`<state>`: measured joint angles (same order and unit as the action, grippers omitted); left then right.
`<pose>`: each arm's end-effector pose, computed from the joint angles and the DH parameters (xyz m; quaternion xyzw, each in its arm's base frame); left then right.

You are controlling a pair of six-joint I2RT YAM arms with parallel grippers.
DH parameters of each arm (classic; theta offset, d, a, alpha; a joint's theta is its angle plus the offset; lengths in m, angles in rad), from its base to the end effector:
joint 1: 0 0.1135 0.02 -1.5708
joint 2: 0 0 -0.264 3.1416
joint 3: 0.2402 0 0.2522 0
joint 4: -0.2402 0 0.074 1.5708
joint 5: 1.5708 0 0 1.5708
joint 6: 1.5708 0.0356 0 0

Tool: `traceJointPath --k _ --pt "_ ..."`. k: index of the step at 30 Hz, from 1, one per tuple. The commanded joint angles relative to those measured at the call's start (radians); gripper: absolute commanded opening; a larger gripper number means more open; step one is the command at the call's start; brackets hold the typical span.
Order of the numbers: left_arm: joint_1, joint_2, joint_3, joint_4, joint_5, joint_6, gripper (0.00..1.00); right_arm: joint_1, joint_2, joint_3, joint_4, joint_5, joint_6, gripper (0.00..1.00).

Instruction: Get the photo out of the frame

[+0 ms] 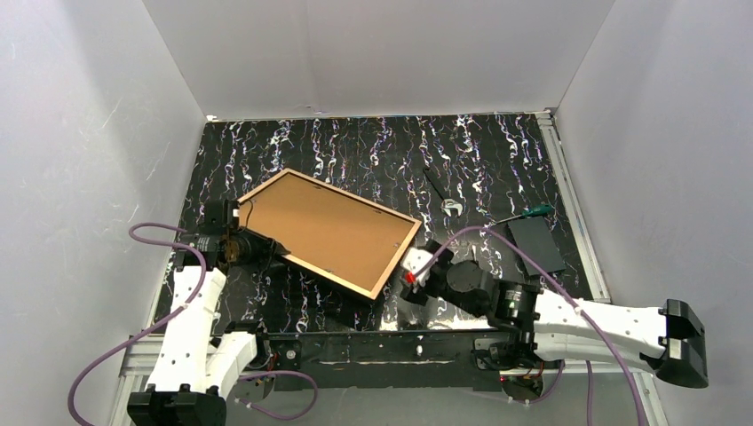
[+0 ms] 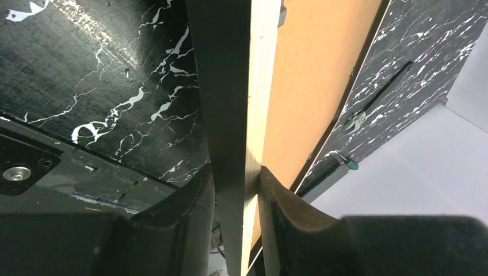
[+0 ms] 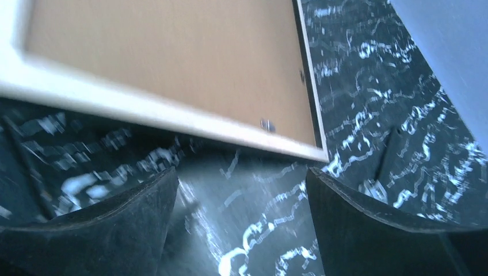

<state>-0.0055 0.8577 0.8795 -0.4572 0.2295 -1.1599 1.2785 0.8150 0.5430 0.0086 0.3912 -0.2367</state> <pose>0.1894 -0.0091 0.3327 -0.4055 0.7355 -0.3745 0.3929 0.0690 0.1821 0.2698 -0.4492 0.6469 0.1630 0.5942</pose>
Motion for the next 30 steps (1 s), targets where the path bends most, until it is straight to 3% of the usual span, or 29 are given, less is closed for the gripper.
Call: traceJointPath --k 1,7,15,21,30 --pt "0.004 0.017 0.103 -0.112 -0.013 0.021 0.0 -0.003 -0.089 -0.164 0.254 0.041 -0.27 0.91" --pt "0.004 0.059 0.196 -0.144 -0.029 0.018 0.0 -0.013 -0.1 -0.254 0.412 -0.063 -0.304 0.91" --pt "0.004 0.096 0.296 -0.177 -0.031 0.009 0.0 -0.013 0.168 -0.162 0.632 -0.188 -0.403 0.91" --pt "0.004 0.114 0.364 -0.21 -0.04 0.027 0.0 -0.013 0.327 -0.159 0.944 -0.164 -0.504 0.88" --pt "0.003 0.13 0.433 -0.248 -0.08 0.059 0.0 -0.012 0.52 -0.111 1.161 -0.219 -0.535 0.83"
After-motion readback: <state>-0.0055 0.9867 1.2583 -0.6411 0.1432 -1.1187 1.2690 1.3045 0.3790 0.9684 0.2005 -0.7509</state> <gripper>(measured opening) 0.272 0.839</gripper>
